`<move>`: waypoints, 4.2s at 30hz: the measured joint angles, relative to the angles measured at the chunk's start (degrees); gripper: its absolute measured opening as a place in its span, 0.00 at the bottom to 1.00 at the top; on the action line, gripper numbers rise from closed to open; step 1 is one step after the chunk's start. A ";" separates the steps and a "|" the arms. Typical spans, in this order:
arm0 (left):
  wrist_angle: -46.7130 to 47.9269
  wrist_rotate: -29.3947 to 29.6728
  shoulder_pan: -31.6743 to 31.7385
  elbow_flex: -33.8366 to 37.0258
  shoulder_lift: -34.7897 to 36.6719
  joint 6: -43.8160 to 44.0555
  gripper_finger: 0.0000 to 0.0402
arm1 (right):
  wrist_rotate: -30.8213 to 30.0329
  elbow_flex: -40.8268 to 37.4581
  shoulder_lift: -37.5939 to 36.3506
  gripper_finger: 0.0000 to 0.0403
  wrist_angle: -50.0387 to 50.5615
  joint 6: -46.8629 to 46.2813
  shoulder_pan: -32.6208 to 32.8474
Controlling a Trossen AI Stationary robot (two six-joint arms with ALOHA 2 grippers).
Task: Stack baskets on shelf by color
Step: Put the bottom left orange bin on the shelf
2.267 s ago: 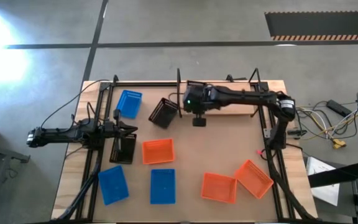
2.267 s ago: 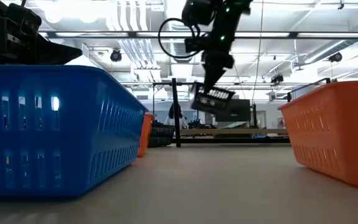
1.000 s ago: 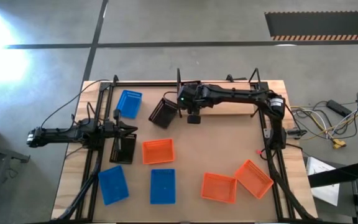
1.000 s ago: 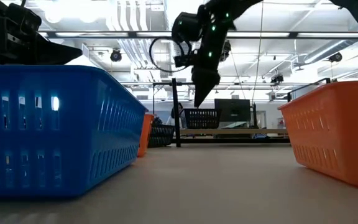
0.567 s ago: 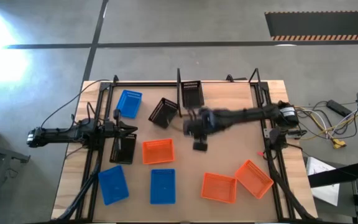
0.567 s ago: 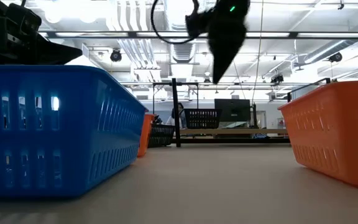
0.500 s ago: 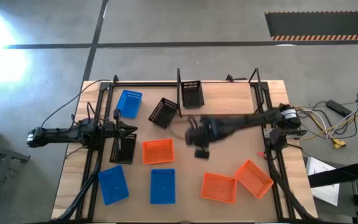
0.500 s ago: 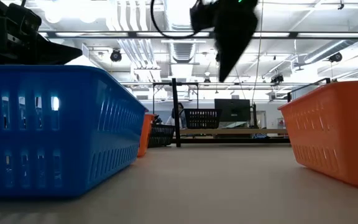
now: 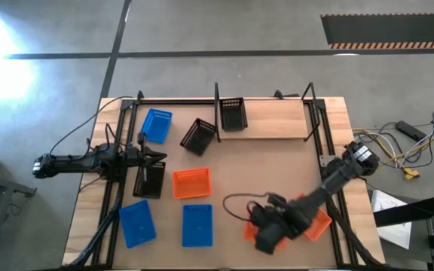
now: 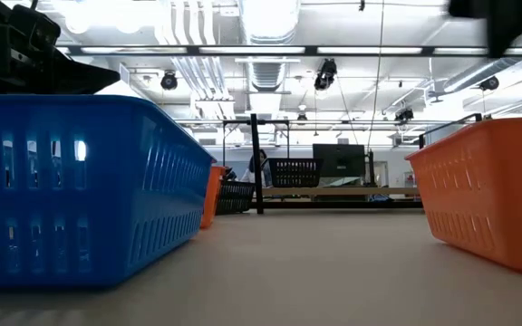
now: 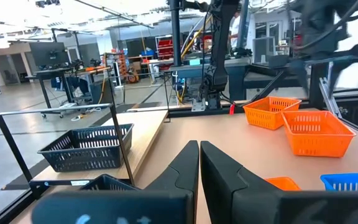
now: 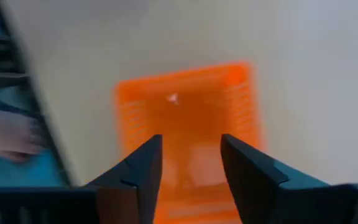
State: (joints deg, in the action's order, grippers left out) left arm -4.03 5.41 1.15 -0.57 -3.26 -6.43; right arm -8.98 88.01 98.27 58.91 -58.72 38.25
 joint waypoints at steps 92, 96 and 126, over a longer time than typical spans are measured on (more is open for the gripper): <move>0.00 -0.02 0.02 0.01 0.02 0.01 0.00 | 4.19 -34.12 -25.03 0.03 -28.32 94.03 -71.54; 0.00 -0.02 0.01 0.01 0.02 0.01 0.00 | 4.78 -33.55 -19.88 0.03 -27.95 94.79 -72.20; -0.02 -0.02 0.02 0.00 0.01 0.01 0.00 | 7.92 -22.70 -12.65 0.03 -17.38 88.89 -69.86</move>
State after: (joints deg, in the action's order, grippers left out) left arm -4.05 5.39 1.17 -0.57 -3.25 -6.42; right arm -1.06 65.30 85.62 41.54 30.17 -31.62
